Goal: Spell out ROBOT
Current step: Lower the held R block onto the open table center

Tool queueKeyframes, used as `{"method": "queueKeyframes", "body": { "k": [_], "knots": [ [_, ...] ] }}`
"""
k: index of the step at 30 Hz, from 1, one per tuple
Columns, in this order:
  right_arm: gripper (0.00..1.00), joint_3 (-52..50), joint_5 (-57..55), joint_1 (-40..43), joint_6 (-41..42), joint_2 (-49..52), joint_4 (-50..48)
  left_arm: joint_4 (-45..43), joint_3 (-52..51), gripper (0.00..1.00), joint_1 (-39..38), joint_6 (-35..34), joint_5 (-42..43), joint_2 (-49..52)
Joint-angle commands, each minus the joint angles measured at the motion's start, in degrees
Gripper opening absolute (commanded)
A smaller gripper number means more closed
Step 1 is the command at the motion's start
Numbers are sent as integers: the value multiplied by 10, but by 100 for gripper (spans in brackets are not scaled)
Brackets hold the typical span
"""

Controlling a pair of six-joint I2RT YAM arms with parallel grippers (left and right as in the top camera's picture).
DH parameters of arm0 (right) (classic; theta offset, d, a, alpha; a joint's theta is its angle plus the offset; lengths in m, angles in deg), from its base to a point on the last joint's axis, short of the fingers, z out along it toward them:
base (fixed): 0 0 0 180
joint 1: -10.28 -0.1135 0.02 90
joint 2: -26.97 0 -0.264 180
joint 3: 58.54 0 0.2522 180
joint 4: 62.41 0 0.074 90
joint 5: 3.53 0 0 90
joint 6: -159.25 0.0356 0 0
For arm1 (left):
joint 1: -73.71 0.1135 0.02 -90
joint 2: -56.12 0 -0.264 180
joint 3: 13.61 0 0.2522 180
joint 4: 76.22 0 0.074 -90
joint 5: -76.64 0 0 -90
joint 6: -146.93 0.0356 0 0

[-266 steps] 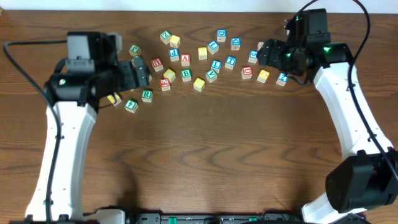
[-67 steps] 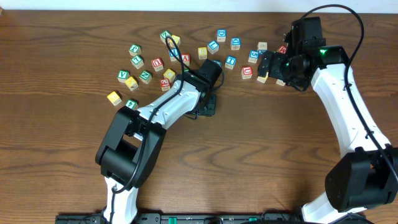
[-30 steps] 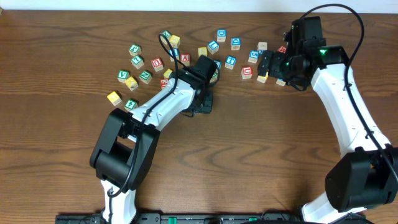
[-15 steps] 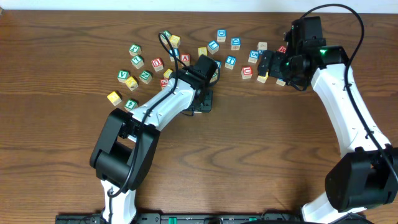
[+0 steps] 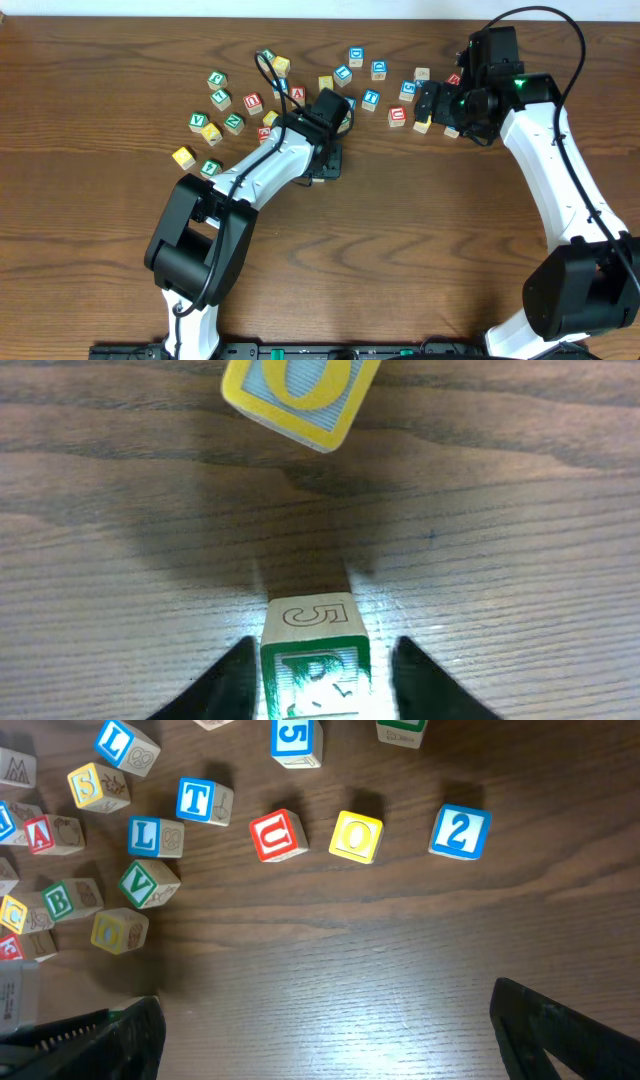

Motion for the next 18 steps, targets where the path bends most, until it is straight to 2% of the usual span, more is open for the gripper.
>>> {"method": "queueKeyframes", "body": {
  "k": [1,9,18],
  "knots": [
    [99,-4,-7,-2,-7,4,-1,-5,-14,40,1,0,-9,4],
    [99,-4,-7,-2,-7,4,-1,-18,-23,40,2,0,-11,4],
    [98,-4,-7,-2,-7,4,-1,-23,-23,38,2,-2,-60,4]
  ]
}}
